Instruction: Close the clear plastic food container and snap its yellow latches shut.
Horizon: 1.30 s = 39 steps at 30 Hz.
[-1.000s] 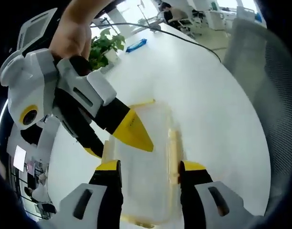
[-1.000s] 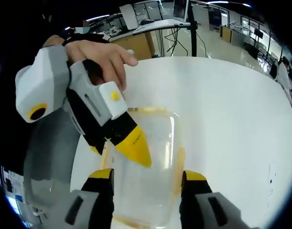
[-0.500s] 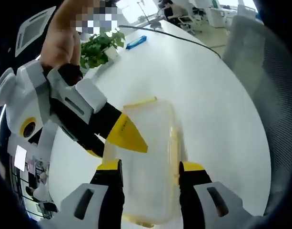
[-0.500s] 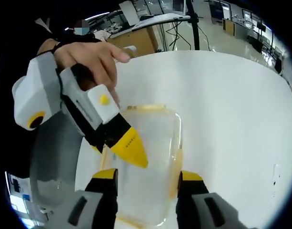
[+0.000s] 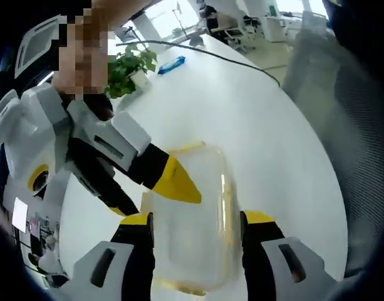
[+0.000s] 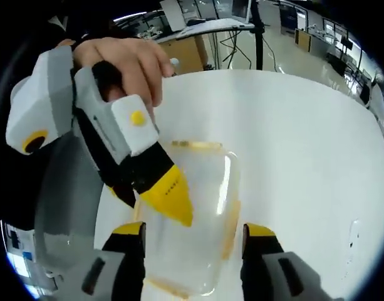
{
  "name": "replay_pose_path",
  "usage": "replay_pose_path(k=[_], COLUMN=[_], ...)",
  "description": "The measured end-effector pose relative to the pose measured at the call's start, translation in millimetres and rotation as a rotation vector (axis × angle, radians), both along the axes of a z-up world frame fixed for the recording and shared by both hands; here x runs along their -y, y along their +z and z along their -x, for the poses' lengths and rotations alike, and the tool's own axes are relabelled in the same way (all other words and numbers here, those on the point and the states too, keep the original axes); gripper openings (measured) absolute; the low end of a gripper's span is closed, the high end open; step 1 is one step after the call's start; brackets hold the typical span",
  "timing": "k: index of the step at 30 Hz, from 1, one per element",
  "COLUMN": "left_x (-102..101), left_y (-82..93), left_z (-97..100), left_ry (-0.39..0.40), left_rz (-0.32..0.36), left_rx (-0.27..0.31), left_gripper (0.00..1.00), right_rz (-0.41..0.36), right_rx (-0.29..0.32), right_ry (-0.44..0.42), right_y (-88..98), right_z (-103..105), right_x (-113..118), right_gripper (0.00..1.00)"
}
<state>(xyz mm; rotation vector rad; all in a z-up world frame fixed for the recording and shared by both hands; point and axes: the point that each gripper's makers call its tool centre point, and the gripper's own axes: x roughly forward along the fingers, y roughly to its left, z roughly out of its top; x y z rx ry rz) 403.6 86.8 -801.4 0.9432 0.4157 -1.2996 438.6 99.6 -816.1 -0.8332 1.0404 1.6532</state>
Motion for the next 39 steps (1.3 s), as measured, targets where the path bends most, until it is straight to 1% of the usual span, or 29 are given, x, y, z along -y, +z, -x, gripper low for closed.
replay_pose_path(k=[2,3,4,5,6,7,8,9,10,11,12,13,15,17,18,20,23,24,25,26,27,28,31,32,34,35,37,39], left_x=[-2.4,-5.8,-8.5,-15.7,-18.4,-21.6,-23.4,-25.0,-25.2,-27.2,-30.3,-31.4,-33.8,-36.3,-37.1,-39.1,-43.7,-44.9,-45.2,-44.8,-46.8,-48.0,-48.8,-48.8,-50.8,-51.0,-53.6,-54.3], left_y=[2.4,0.8,-0.8,-1.9,-1.0,1.5,3.6,5.8,6.9,6.7,7.5,8.7,9.1,9.3,10.1,12.9,15.8,15.9,16.0,16.4,16.4,15.4,14.2,14.3,13.5,14.2,15.4,17.3], left_z=[1.5,4.1,6.8,9.4,10.3,11.4,12.0,14.7,17.4,19.0,18.4,16.1,14.7,12.7,14.1,11.9,1.0,-2.1,-6.8,-12.6,-20.9,-23.5,-28.2,-29.8,-31.8,-32.2,-34.9,-37.9], left_ry=[0.011,0.014,0.011,-0.01,-0.018,-0.016,-0.013,0.0,0.018,0.033,0.045,0.036,0.037,0.06,0.067,0.072,0.093,0.123,0.158,0.17,0.168,0.17,0.204,0.218,0.251,0.26,0.317,0.358], left_rz=[0.0,-0.014,-0.027,-0.06,-0.071,-0.07,-0.066,-0.046,-0.025,-0.022,-0.032,-0.034,-0.04,-0.036,-0.026,-0.024,-0.026,-0.021,-0.012,-0.013,-0.037,-0.051,-0.051,-0.046,-0.052,-0.05,-0.039,-0.017], left_rx=[-0.01,-0.028,-0.031,-0.019,-0.004,-0.002,-0.008,-0.042,-0.08,-0.111,-0.12,-0.098,-0.086,-0.105,-0.128,-0.126,-0.122,-0.137,-0.15,-0.132,-0.081,-0.067,-0.083,-0.093,-0.111,-0.115,-0.142,-0.165], left_gripper=[0.55,0.56,0.58,0.59,0.58,0.56,0.55,0.55,0.56,0.55,0.53,0.51,0.48,0.49,0.49,0.47,0.43,0.43,0.43,0.44,0.45,0.45,0.46,0.47,0.47,0.47,0.45,0.43], right_rz=[-0.001,-0.008,-0.011,-0.012,-0.015,-0.019,-0.027,-0.028,-0.03,-0.033,-0.044,-0.049,-0.055,-0.049,-0.049,-0.056,-0.056,-0.051,-0.046,-0.037,-0.04,-0.041,-0.026,-0.031,-0.037,-0.049,-0.043,-0.019], right_rx=[0.013,0.03,0.036,0.034,0.041,0.053,0.083,0.092,0.097,0.097,0.11,0.118,0.135,0.15,0.157,0.182,0.212,0.222,0.222,0.212,0.216,0.223,0.244,0.252,0.251,0.258,0.257,0.273], right_ry=[-0.006,-0.009,-0.015,-0.028,-0.041,-0.052,-0.067,-0.077,-0.107,-0.128,-0.173,-0.18,-0.205,-0.221,-0.23,-0.246,-0.271,-0.294,-0.346,-0.381,-0.419,-0.443,-0.483,-0.49,-0.523,-0.551,-0.589,-0.652], right_y=[2.9,5.5,7.5,9.7,11.8,13.0,14.8,16.0,17.9,19.4,21.4,22.3,24.0,23.9,24.0,24.8,26.3,26.3,25.8,24.8,23.5,22.3,17.6,18.3,20.4,22.5,23.1,22.4], right_z=[1.2,1.0,1.8,3.3,4.5,4.2,2.9,3.7,6.2,8.4,8.4,8.8,11.6,14.6,15.2,15.6,21.3,21.5,22.3,23.6,22.9,21.8,19.6,19.4,20.1,18.3,18.5,15.7], right_x=[0.5,0.7,0.6,0.8,0.9,0.5,0.3,1.1,1.9,1.9,1.5,2.2,5.5,10.4,12.3,14.7,17.7,19.3,20.5,22.6,24.0,25.8,33.1,33.9,34.5,33.5,35.5,41.5], right_gripper=[0.61,0.61,0.61,0.6,0.6,0.6,0.6,0.59,0.59,0.59,0.59,0.6,0.6,0.6,0.59,0.59,0.6,0.6,0.6,0.6,0.59,0.6,0.6,0.61,0.61,0.61,0.61,0.61])
